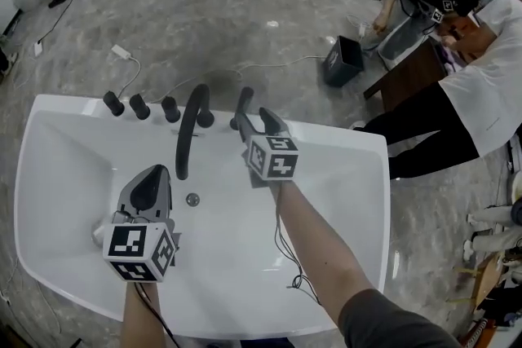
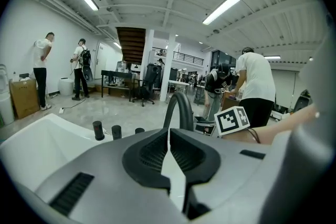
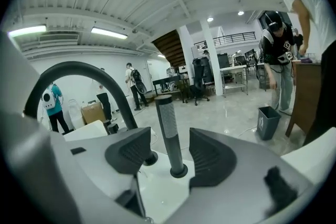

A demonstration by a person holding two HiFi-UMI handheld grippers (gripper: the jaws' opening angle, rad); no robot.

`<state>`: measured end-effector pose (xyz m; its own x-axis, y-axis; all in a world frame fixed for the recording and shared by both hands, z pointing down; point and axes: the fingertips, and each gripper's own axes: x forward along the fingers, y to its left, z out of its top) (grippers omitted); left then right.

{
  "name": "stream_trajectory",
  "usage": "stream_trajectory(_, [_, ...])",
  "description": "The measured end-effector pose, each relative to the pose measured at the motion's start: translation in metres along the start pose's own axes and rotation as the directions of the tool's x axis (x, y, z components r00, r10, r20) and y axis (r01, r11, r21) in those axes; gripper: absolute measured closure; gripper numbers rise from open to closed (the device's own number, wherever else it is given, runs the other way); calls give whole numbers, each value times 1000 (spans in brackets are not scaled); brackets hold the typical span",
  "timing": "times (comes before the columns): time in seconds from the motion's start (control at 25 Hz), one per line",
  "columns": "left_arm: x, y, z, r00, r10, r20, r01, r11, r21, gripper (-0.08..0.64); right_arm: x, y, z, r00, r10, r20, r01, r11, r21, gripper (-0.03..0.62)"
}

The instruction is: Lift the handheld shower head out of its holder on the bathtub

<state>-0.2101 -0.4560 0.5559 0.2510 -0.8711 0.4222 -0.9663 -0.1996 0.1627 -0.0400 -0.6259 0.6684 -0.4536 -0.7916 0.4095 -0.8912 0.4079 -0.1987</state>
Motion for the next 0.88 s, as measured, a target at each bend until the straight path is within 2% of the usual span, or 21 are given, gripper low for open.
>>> stream_trajectory(0.08, [0,3,1,1000,4,8,-4,1000,-12,537,5,0,0,1000,10,10,-10,1000,7,362])
stream_trajectory(0.4, [7,-1,1,1000,0,14,0,1000,-19,537,26,3,-7,999,43,4,-43,997,-60,362])
stream_trajectory(0.56, [10,0,-2,1000,-11,14,11,1000,-3,537,41,1,-3,999,44,22,-43,998,-50,362])
stream_trajectory(0.72, [10,4,-7,1000,-7,3,7,1000,-8,537,55,9,-5,998,60,-7,-61,989,-138,365])
stream_trajectory(0.8, [9,5,-7,1000,-6,1,6,1000,-12,537,58,9,-4,999,45,-7,-46,988,-150,384])
stream_trajectory(0.84, [9,5,-8,1000,-5,0,5,1000,-14,537,58,7,-2,999,33,-6,-33,988,-154,438])
stream_trajectory(0.88, [10,6,-8,1000,-3,-1,3,1000,-15,537,59,5,-2,1000,24,-8,-25,987,-159,450])
